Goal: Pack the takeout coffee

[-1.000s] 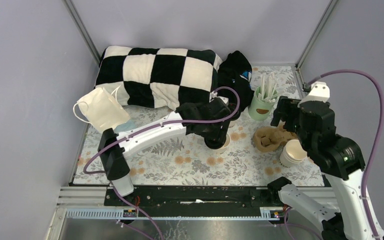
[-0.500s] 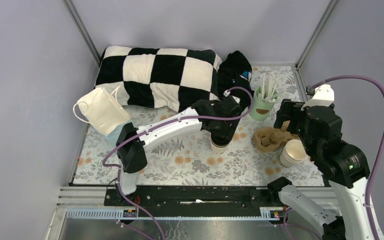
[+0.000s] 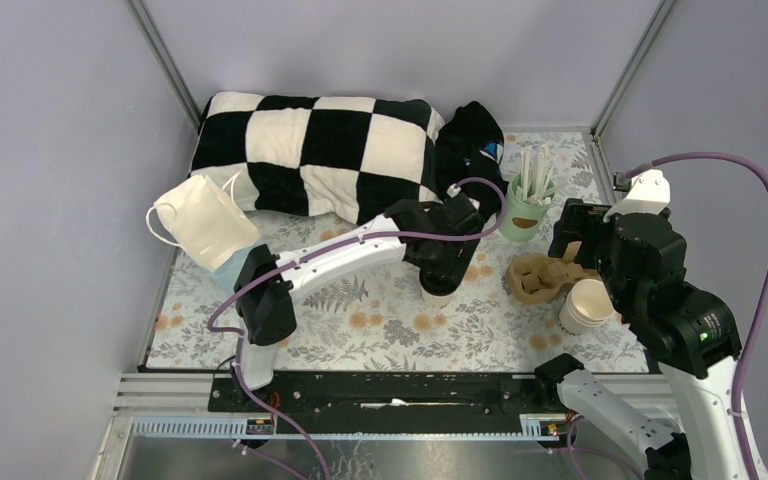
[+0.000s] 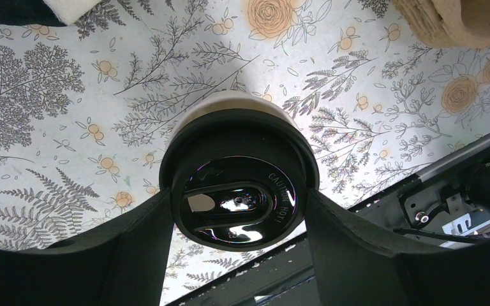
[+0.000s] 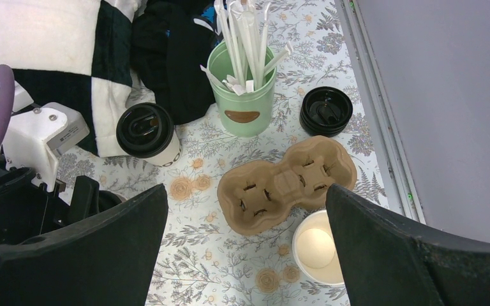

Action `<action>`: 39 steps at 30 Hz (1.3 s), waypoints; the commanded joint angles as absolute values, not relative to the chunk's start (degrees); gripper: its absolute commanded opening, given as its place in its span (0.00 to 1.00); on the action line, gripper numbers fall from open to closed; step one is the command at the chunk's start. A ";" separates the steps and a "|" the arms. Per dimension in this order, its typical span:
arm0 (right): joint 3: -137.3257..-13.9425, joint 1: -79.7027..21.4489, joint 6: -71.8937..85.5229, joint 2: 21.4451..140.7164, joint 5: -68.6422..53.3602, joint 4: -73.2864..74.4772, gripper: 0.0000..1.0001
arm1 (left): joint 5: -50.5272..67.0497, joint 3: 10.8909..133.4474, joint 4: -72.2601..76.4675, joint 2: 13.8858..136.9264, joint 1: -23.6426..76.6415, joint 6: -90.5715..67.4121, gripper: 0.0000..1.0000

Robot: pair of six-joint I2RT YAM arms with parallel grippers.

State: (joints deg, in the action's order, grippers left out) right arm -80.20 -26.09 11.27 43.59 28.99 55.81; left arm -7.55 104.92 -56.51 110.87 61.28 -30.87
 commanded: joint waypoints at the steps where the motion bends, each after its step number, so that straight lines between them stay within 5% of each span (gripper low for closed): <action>1: -80.60 -25.96 10.89 43.77 29.02 53.21 1.00 | -6.27 107.52 -56.42 111.65 61.44 -30.01 0.61; 26: -80.03 -26.02 10.93 43.95 28.61 53.36 1.00 | -6.06 108.95 -57.86 113.62 61.51 -28.47 0.66; 31: -79.82 -26.00 10.90 44.01 28.27 53.17 1.00 | -5.89 109.28 -58.01 113.91 61.53 -28.56 0.74; 39: -79.87 -26.00 10.70 44.44 28.05 53.14 1.00 | -6.94 111.86 -59.50 114.86 61.76 -28.29 0.68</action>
